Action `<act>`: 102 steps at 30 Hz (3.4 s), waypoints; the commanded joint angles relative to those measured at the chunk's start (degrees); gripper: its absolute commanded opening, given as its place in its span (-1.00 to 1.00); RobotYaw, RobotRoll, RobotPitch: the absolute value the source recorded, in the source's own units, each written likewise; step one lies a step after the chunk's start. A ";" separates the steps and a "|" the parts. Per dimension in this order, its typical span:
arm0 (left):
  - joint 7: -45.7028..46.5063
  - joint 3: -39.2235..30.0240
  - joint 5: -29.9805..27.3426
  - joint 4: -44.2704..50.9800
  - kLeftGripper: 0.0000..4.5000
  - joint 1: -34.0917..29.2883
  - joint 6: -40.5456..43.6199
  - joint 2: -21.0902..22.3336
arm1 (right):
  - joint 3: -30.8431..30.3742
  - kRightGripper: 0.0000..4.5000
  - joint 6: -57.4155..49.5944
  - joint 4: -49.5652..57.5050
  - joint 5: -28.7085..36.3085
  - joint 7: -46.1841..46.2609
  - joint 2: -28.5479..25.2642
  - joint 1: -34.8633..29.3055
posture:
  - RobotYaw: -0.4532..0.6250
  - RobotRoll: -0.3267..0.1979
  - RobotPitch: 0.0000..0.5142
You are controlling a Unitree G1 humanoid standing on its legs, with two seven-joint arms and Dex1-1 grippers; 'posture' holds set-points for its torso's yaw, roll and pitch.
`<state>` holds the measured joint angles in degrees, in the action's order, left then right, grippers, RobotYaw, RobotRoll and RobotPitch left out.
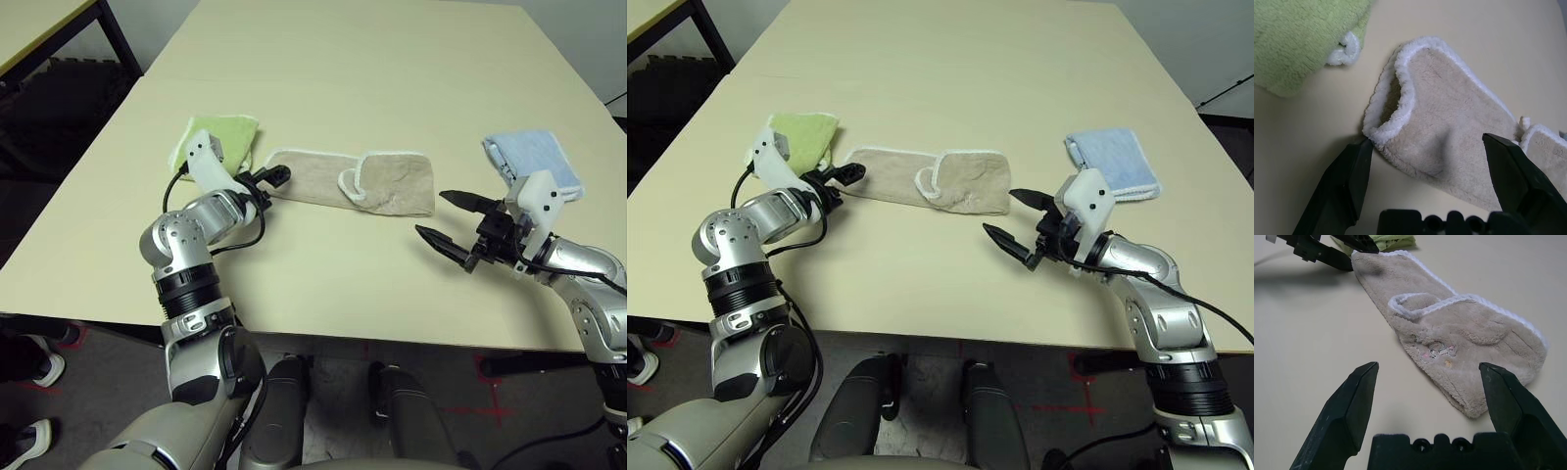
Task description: Fold the towel and set it aside.
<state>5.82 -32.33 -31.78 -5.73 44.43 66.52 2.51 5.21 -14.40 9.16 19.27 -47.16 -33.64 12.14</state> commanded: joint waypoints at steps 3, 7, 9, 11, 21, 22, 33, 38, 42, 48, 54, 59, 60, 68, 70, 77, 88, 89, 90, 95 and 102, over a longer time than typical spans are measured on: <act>-0.70 3.18 0.50 -3.17 1.00 -1.53 -0.93 -0.78 | 0.73 0.99 -0.93 2.05 0.59 0.34 -1.01 -1.29 | 0.02 0.25 -0.38; -1.41 5.70 1.53 -4.07 0.56 -2.19 -3.82 -0.23 | 0.85 1.00 -1.29 2.23 0.63 0.69 -1.04 -1.11 | -0.01 0.25 -0.39; -1.44 6.31 1.49 -4.34 0.26 -2.27 -4.53 -0.05 | 0.87 1.00 -1.37 2.33 0.61 0.84 -1.08 -1.11 | -0.01 0.25 -0.39; -1.31 6.61 1.38 -4.60 -0.13 -2.27 -5.00 0.14 | 0.83 1.00 -1.43 2.43 0.60 0.97 -1.14 -1.15 | -0.01 0.25 -0.39; -0.38 7.40 0.76 -2.13 -0.99 -1.24 -4.08 1.70 | 0.80 1.00 -1.90 2.40 0.96 1.46 -0.98 -0.80 | -0.01 0.25 -0.38; -0.50 7.81 0.60 -1.24 -0.99 -1.12 -3.48 1.88 | 0.81 1.00 -1.96 2.38 0.99 1.47 -0.97 -0.75 | 0.00 0.25 -0.38; -0.76 10.39 -2.43 6.62 -0.99 3.16 5.66 0.72 | 2.56 1.00 -4.61 1.57 4.82 4.75 1.95 0.29 | 0.02 0.25 -0.36; -0.51 10.32 -2.74 8.69 -0.99 5.53 11.26 -0.22 | 2.28 1.00 -5.36 1.91 6.03 4.39 2.46 -1.08 | 0.02 0.25 -0.36; -0.74 10.85 -2.52 10.06 -0.99 6.54 14.09 -0.77 | 2.16 1.00 -5.25 1.58 6.37 4.45 3.10 -1.78 | 0.02 0.25 -0.35; -1.42 11.78 -2.39 12.26 -0.99 7.63 18.86 -1.96 | 1.68 1.00 -3.89 0.14 5.13 4.39 3.36 -2.24 | 0.02 0.25 -0.35; -1.93 12.81 -1.61 12.69 -0.99 9.94 19.69 -3.86 | 1.57 1.00 -3.10 -0.55 4.57 4.31 3.42 -2.46 | 0.00 0.25 -0.37; -2.64 14.55 -0.82 11.15 -0.99 12.76 18.59 -4.46 | 1.30 1.00 -2.60 -0.61 3.97 4.42 3.66 -2.97 | -0.02 0.25 -0.38; -2.83 14.72 -0.74 10.88 -0.99 13.10 18.54 -4.44 | 1.23 1.00 -2.56 -0.63 3.87 4.50 3.72 -2.97 | -0.02 0.25 -0.38; -3.40 16.68 0.44 9.72 -0.99 13.43 17.86 -6.46 | 1.60 1.00 -2.21 -0.31 3.31 5.58 4.66 -3.51 | -0.07 0.25 -0.38; -3.67 17.82 0.96 9.40 -0.99 12.96 17.22 -6.69 | 1.98 1.00 -2.15 -0.40 3.27 6.25 5.04 -3.54 | -0.07 0.25 -0.37; -4.76 21.90 2.81 7.44 -0.99 10.58 14.56 -6.77 | 2.00 1.00 -2.13 0.02 3.16 6.89 5.25 -3.97 | -0.11 0.25 -0.36; -5.40 24.37 4.84 4.51 -0.99 8.63 11.27 -8.31 | 1.66 1.00 -2.53 0.68 3.04 7.64 5.17 -4.15 | -0.13 0.25 -0.35; -5.38 24.61 5.08 4.01 -0.99 8.58 10.67 -8.51 | 1.64 1.00 -2.55 0.70 3.02 7.66 5.15 -4.14 | -0.13 0.25 -0.35; -5.31 24.74 5.25 3.46 -0.99 8.63 10.16 -8.87 | 1.60 1.00 -2.60 0.71 3.01 7.68 5.12 -4.13 | -0.13 0.25 -0.35; -5.02 25.05 5.63 1.83 -0.99 8.92 8.73 -10.60 | 1.39 1.00 -2.88 1.04 2.98 7.81 5.06 -4.16 | -0.14 0.25 -0.34; -4.86 25.88 5.66 -0.54 -0.99 9.30 6.36 -12.25 | 1.17 1.00 -3.16 1.67 2.89 7.98 4.90 -4.50 | -0.18 0.25 -0.33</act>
<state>0.98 -7.57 -26.52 -5.63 53.27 73.28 -7.01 6.88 -17.14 9.60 22.51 -39.28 -28.39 8.48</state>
